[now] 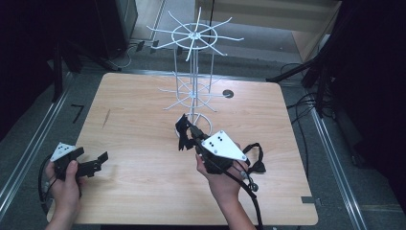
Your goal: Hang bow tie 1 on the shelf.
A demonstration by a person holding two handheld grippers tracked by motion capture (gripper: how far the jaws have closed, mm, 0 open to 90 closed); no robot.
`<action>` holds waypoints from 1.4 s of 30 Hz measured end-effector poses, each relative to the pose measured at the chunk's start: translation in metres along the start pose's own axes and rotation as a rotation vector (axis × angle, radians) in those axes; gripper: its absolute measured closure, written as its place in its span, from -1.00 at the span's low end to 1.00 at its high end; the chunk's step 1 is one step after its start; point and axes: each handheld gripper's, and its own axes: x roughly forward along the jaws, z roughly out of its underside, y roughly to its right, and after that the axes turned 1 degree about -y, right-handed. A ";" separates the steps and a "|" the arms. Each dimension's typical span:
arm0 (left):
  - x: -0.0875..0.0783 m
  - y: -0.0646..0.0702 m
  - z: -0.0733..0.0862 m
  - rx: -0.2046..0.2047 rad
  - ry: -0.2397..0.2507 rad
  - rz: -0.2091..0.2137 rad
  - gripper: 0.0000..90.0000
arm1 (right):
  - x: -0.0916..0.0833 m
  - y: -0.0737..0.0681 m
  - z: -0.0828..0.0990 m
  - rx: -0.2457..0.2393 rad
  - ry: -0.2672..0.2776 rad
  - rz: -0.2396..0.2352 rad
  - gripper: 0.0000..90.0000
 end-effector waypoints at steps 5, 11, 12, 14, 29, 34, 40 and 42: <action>0.000 0.000 0.000 0.000 0.000 0.000 -1.00 | 0.002 0.003 -0.001 -0.002 -0.005 0.004 1.00; 0.000 0.000 0.000 0.000 0.001 0.000 -1.00 | 0.008 0.009 0.000 0.013 -0.023 0.014 1.00; 0.000 0.000 0.000 0.000 0.001 0.000 -1.00 | 0.010 0.010 0.001 0.017 -0.027 0.016 1.00; 0.000 0.000 0.000 0.000 0.001 0.000 -1.00 | 0.011 0.011 0.001 0.020 -0.028 0.017 1.00; 0.000 0.000 0.000 -0.002 0.000 0.002 -1.00 | 0.033 0.021 0.000 0.045 -0.042 0.057 1.00; 0.000 0.000 0.000 -0.008 0.004 0.002 -1.00 | 0.038 0.024 0.001 0.050 -0.044 0.071 1.00; 0.000 0.000 0.000 -0.008 0.005 0.004 -1.00 | 0.043 0.027 0.002 0.060 -0.041 0.076 0.96; 0.000 0.000 0.000 -0.008 0.003 0.003 -1.00 | 0.043 0.028 0.002 0.060 -0.038 0.079 0.95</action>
